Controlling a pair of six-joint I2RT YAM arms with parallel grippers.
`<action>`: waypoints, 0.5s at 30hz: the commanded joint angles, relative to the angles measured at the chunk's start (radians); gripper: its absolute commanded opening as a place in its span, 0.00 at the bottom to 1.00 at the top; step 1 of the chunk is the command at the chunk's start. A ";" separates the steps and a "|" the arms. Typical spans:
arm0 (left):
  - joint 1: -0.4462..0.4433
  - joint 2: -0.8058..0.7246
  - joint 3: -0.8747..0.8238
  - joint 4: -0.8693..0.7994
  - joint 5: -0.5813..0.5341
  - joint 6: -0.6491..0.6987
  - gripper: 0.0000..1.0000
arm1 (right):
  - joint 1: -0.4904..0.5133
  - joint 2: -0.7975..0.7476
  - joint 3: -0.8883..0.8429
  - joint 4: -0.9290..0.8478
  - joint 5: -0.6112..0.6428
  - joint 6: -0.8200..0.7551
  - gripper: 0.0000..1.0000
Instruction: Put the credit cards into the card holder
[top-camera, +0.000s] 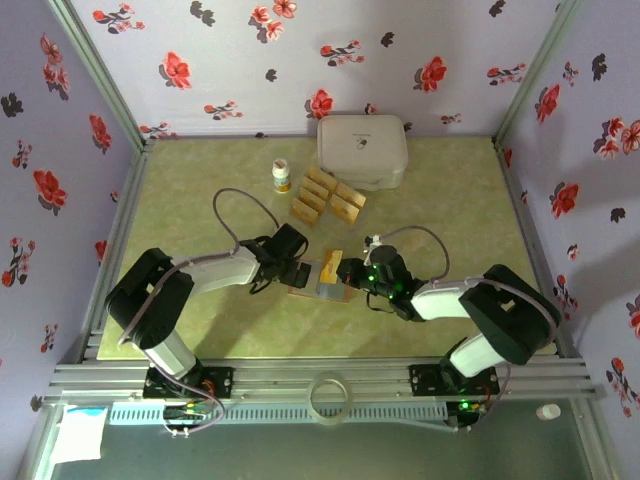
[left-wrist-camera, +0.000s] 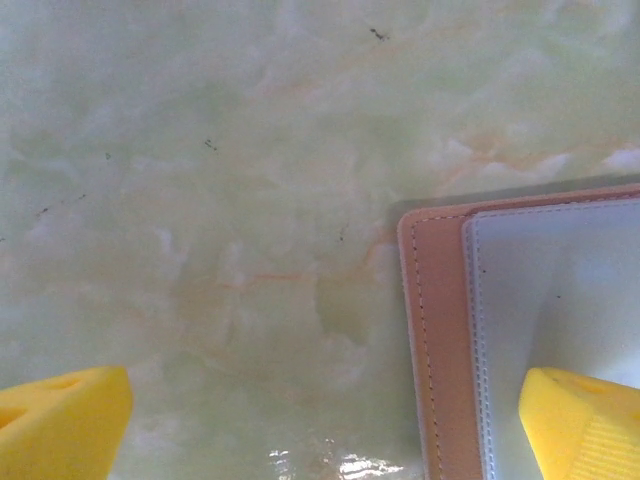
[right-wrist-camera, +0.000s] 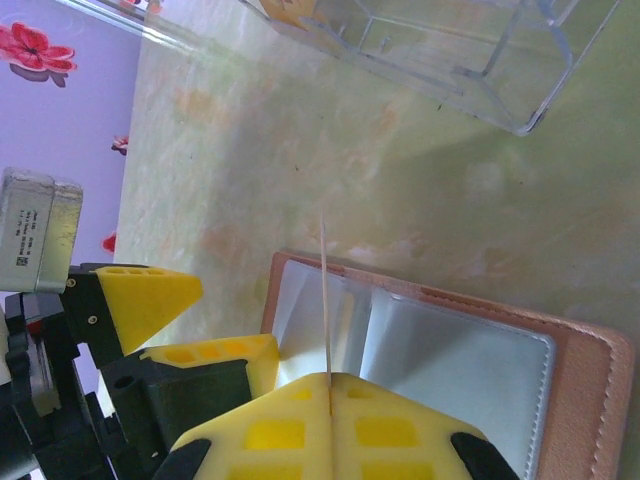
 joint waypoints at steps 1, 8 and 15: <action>-0.007 0.009 -0.028 -0.025 -0.043 -0.024 1.00 | 0.010 0.033 -0.010 0.091 0.000 0.027 0.00; -0.007 -0.007 -0.034 -0.027 -0.046 -0.034 1.00 | 0.012 0.074 -0.011 0.146 -0.010 0.042 0.00; -0.008 -0.013 -0.039 -0.027 -0.046 -0.042 1.00 | 0.011 0.099 -0.010 0.156 -0.011 0.047 0.00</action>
